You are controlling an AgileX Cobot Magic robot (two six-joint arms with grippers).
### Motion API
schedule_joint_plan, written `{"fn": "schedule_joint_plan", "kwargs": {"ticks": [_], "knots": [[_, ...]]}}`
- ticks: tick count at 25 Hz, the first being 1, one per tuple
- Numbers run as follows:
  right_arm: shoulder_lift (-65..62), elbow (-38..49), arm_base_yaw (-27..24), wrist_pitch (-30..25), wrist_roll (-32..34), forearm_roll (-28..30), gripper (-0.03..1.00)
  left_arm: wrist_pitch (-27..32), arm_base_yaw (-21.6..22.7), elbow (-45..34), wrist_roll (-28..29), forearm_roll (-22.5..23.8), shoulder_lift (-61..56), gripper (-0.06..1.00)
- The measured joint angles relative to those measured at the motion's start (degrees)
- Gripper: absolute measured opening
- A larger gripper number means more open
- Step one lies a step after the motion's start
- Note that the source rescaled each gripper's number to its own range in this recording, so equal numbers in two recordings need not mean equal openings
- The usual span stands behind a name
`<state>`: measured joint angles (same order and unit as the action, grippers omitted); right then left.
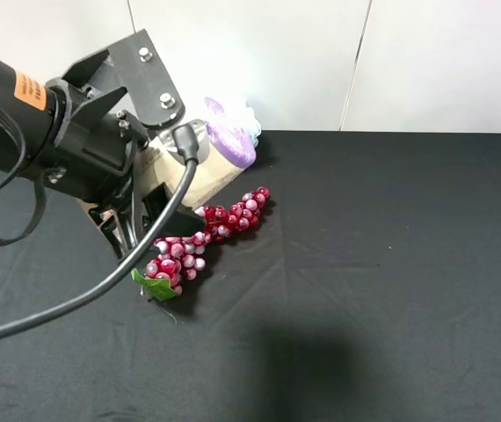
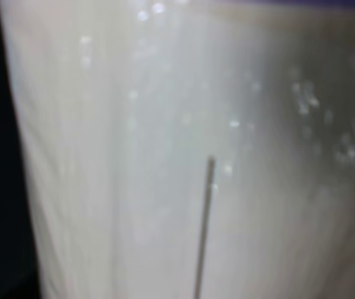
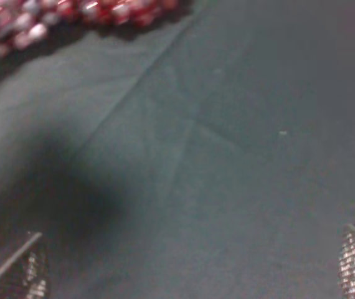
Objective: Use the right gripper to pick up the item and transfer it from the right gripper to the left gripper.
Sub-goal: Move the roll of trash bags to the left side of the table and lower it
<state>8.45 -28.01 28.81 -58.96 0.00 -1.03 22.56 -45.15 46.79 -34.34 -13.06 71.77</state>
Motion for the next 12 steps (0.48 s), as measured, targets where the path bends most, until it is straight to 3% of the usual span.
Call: {"fn": "schedule_joint_plan", "kwargs": {"ticks": [7,12], "knots": [[-8.6,0.0,-20.4,0.0,0.0,0.1,0.99,-0.2,0.0,0.0,0.0,0.0,0.0,0.0],[-8.7,0.0,-29.4,0.0,0.0,0.1,0.99,-0.2,0.0,0.0,0.4,0.0,0.0,0.0]]}}
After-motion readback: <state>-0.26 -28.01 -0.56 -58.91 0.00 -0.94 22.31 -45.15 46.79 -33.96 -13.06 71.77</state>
